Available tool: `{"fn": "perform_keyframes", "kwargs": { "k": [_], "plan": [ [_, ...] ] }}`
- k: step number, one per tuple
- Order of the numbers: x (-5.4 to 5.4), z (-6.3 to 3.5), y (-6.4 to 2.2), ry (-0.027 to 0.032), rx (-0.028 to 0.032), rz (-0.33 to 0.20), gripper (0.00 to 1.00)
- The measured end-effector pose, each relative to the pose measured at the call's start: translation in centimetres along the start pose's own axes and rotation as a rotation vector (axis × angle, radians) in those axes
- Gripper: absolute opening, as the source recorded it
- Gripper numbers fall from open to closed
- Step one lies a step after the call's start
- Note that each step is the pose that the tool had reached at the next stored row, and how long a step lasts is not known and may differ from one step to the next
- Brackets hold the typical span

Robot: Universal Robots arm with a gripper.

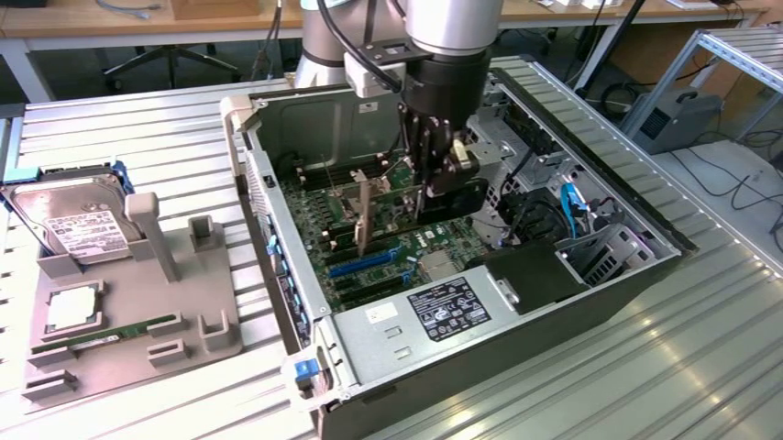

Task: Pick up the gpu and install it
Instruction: 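Insert the gpu into the slot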

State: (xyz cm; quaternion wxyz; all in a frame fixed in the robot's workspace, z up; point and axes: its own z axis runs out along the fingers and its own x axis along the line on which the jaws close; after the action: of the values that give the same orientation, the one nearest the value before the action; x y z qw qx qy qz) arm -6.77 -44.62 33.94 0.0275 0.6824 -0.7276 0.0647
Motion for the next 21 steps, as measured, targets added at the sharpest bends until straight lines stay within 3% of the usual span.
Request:
{"fn": "perform_keyframes", "kwargs": {
  "k": [21],
  "plan": [
    [0.1,0.12,1.28,0.0064,0.0004,0.0,0.27]
  ]
}}
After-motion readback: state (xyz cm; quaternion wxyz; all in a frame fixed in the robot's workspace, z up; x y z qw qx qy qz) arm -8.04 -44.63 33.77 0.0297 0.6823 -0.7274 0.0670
